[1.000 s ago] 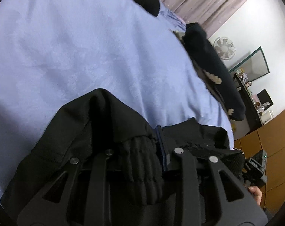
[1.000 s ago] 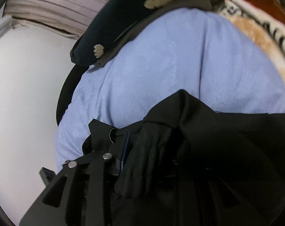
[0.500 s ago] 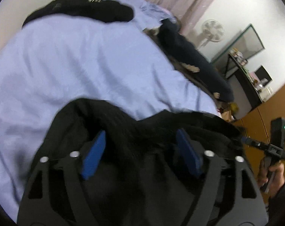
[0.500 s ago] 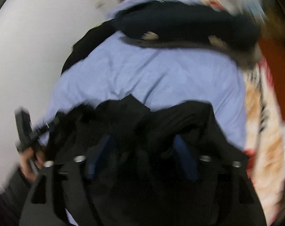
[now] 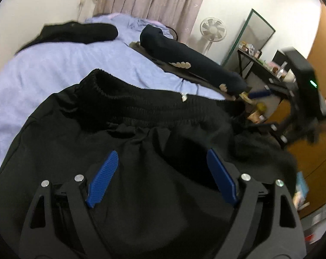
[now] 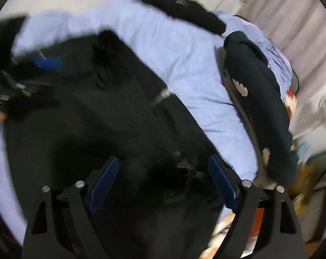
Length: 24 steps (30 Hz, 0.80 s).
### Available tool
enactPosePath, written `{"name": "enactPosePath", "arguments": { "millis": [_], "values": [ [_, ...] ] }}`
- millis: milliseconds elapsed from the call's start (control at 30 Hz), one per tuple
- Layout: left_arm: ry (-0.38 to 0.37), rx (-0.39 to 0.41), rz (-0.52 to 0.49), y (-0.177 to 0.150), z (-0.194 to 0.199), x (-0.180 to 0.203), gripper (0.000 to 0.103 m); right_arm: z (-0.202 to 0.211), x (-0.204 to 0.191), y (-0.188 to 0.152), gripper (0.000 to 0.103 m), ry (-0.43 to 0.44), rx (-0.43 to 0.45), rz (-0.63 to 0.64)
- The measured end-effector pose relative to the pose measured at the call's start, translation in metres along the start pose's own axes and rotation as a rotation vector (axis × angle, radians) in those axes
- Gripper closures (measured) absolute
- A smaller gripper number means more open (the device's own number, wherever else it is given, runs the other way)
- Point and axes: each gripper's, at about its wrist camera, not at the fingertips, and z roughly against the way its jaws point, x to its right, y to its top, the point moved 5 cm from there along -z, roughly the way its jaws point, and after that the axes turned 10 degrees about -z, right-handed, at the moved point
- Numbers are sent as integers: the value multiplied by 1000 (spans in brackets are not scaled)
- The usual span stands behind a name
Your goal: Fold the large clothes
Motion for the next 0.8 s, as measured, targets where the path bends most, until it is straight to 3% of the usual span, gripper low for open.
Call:
{"name": "enactPosePath", "arguments": {
  "millis": [33,200,267,333,433,600,800],
  "values": [
    [12,-9,7,-5,-5,-1,21,-11,1,-1,33,8,-35,14],
    [22,-69,9,-10,-27,-3,21,-66,-1,-6,47,57,-151,61],
    [25,-81,21,-12,-30,-6,21,-72,-7,-7,76,78,-198,88],
    [28,-89,27,-15,-31,-8,21,-68,-3,-5,86,56,-229,90],
    [35,-95,23,-15,-30,-7,21,-43,16,7,91,42,-214,71],
    [73,-113,21,-15,-33,-8,21,-1,66,31,91,-80,-106,-25],
    [138,-158,19,-18,-43,-21,21,-37,81,16,92,-176,-111,-154]
  ]
}}
